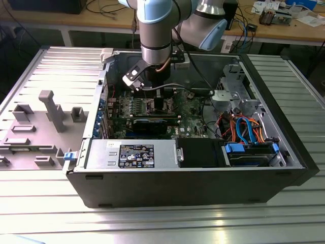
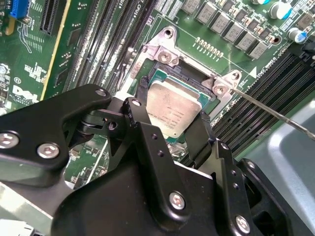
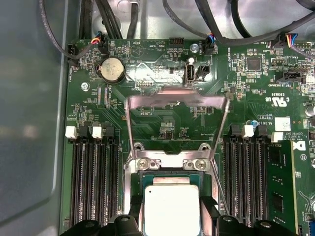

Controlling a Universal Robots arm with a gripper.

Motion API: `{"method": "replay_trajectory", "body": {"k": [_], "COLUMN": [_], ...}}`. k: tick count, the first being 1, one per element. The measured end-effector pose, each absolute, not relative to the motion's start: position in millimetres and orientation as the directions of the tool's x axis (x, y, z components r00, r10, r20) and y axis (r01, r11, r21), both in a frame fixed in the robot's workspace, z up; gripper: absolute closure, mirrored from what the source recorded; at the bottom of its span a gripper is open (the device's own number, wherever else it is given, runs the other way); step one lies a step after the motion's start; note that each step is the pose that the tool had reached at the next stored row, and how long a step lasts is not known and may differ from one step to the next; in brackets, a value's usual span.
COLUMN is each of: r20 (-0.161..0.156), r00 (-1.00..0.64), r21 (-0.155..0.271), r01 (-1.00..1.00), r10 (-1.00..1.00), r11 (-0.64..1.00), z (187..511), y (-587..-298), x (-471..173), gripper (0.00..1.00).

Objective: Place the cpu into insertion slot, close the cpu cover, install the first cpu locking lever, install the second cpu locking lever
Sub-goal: 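Place the cpu into insertion slot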

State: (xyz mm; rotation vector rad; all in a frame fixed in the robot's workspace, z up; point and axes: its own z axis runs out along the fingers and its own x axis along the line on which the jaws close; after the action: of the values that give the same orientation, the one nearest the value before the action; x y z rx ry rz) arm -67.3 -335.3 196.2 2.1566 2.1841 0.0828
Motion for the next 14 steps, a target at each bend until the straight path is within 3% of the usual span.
{"method": "replay_trajectory", "body": {"k": [14], "r20": [-0.012], "r00": [-0.012], "r21": [0.088], "r01": [0.996], "r10": [1.000], "r11": [0.013], "z": [196.1], "y": [-335.2], "x": [-70.0], "gripper": [0.45]}}
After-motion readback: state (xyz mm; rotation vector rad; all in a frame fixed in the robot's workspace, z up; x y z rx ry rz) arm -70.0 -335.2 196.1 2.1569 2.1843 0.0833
